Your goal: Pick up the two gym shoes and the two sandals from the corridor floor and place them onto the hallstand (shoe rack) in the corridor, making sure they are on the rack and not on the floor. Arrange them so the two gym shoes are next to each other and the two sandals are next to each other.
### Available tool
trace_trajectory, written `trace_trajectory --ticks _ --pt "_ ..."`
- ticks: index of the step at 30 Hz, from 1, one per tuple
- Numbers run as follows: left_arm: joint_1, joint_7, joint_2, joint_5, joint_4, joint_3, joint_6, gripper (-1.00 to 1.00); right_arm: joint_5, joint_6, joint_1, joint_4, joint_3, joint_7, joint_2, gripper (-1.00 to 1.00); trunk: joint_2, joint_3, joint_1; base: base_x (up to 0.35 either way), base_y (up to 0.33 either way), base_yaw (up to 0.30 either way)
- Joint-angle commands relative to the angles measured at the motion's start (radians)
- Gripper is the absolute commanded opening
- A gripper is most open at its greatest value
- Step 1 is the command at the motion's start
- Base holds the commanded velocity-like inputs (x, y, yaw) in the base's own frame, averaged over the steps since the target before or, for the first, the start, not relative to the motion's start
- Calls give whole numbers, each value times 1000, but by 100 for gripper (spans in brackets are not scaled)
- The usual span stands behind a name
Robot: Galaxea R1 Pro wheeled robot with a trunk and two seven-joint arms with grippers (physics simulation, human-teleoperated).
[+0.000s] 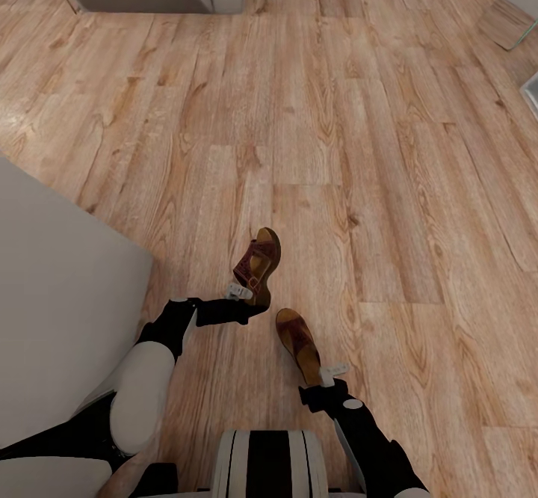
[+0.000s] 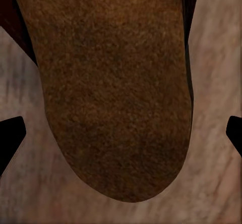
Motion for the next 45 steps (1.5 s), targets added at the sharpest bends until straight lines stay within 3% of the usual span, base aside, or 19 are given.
trace_trajectory --ticks 1,3,4,27,45 --pt "-1 -7 -1 -5 -2 8 10 -100 11 6 0 -2 -2 5 0 100 0 -1 0 22 0 0" --pt "-1 -7 -1 -5 -2 8 11 -100 11 6 0 -2 -2 5 0 100 0 -1 0 12 0 0" --pt "-1 -7 -1 -5 -2 8 11 -100 11 6 0 -1 -2 5 0 -100 0 -1 0 5 0 0" --pt "-1 -7 -1 -5 -2 12 12 -100 11 9 0 1 -2 7 0 -100 0 -1 0 0 0 0" --pt "-1 -7 2 -5 -4 18 17 -100 12 4 0 2 0 7 -1 -100 4 69 -8 0 0 0"
